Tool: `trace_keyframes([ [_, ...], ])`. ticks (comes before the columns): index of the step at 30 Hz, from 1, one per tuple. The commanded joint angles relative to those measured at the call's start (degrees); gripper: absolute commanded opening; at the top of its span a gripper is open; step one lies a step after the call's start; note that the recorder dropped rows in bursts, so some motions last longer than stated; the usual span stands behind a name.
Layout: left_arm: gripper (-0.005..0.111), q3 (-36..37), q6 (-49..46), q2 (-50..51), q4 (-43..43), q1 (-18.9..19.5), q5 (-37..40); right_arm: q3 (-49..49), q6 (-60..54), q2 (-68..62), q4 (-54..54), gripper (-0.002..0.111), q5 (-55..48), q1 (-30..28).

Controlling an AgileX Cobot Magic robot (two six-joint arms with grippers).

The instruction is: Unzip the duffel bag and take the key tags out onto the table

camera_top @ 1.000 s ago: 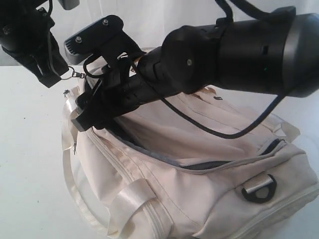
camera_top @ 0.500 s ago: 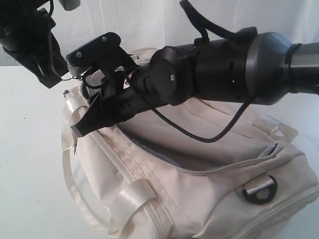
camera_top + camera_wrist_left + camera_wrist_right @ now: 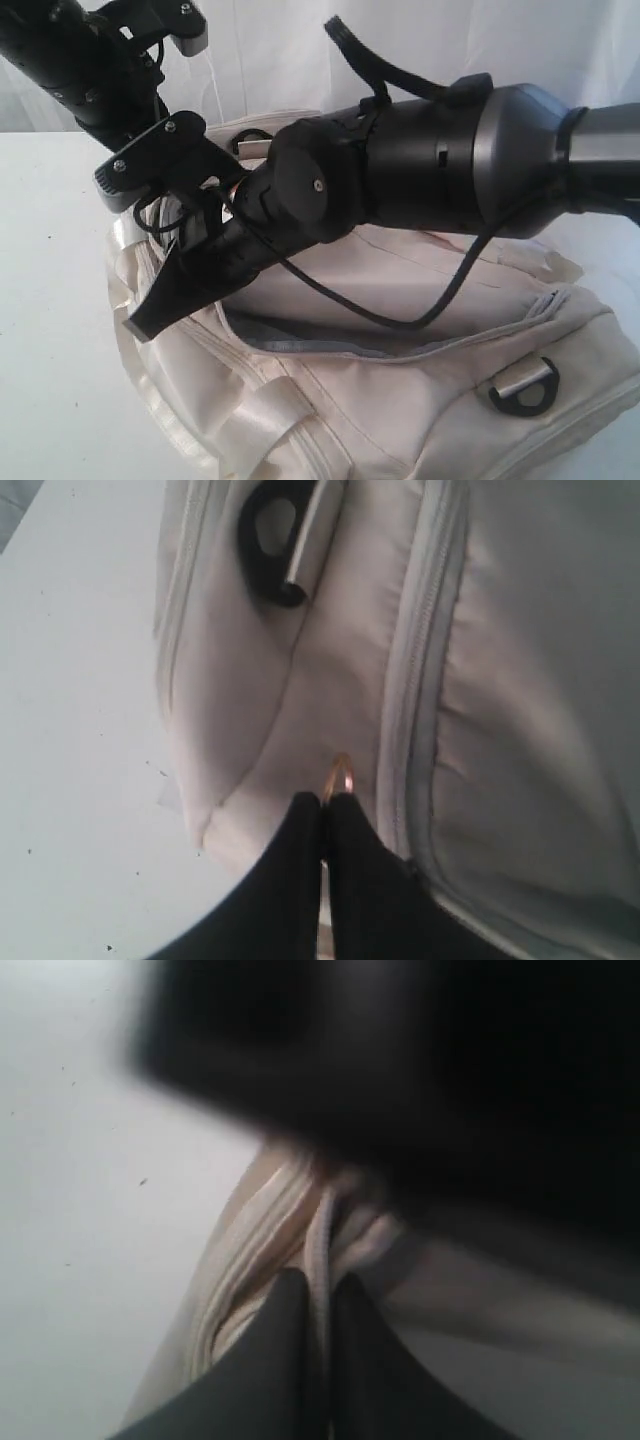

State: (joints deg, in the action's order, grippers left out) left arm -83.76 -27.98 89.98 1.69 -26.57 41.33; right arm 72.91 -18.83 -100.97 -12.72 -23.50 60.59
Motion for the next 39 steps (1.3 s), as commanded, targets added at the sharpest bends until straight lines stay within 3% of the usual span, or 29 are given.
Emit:
trace_keyframes([
  [1, 0.000, -0.3, 0.5, 0.4, 0.3, 0.3, -4.4, -2.6, -0.8, 0.2, -1.5, 0.000, -5.6, 3.1],
  [10, 0.000, -0.3, -0.3, 0.7, 0.3, 0.3, -7.9, -8.4, -3.6, 3.0, -1.2, 0.000, -8.7, 5.2],
  [17, 0.000, -0.4, 0.0, 1.6, -0.3, 2.6, -7.2, -12.4, -3.5, 8.6, -0.4, 0.000, -9.8, 6.2],
  [28, 0.000, -0.4, -0.1, 1.3, 0.2, 6.0, -0.8, -19.7, 18.3, 12.6, 28.7, 0.000, -16.1, 5.6],
  [31, 0.000, -0.4, -0.6, 1.3, -0.3, 6.0, 2.3, -20.9, 21.1, 13.6, 30.7, 0.000, -16.0, 4.5],
  [39, 0.000, -0.4, -16.3, 0.0, -21.2, 5.8, 7.5, -20.9, 22.1, 16.4, 23.9, 0.000, -8.0, 4.7],
])
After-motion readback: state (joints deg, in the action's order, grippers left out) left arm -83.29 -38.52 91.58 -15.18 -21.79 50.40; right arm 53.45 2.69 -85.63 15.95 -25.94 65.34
